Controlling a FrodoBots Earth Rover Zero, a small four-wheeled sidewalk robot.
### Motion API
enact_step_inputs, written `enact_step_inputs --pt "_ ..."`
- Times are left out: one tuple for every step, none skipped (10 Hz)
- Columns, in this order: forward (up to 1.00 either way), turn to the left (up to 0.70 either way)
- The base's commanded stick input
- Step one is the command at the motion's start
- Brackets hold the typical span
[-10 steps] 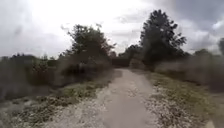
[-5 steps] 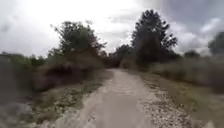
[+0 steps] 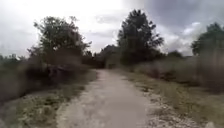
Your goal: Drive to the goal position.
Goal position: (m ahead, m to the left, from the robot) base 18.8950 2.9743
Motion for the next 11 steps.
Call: enact_step_inputs --pt "0.7 0.0" --pt "0.7 0.0" --pt "0.7 0.0" --pt "0.7 0.0" --pt "0.7 0.16" --pt "0.7 0.34" --pt "0.7 0.35" --pt "0.7 0.17" --pt "0.7 0.0" --pt "0.7 0.0" --pt "0.7 0.0"
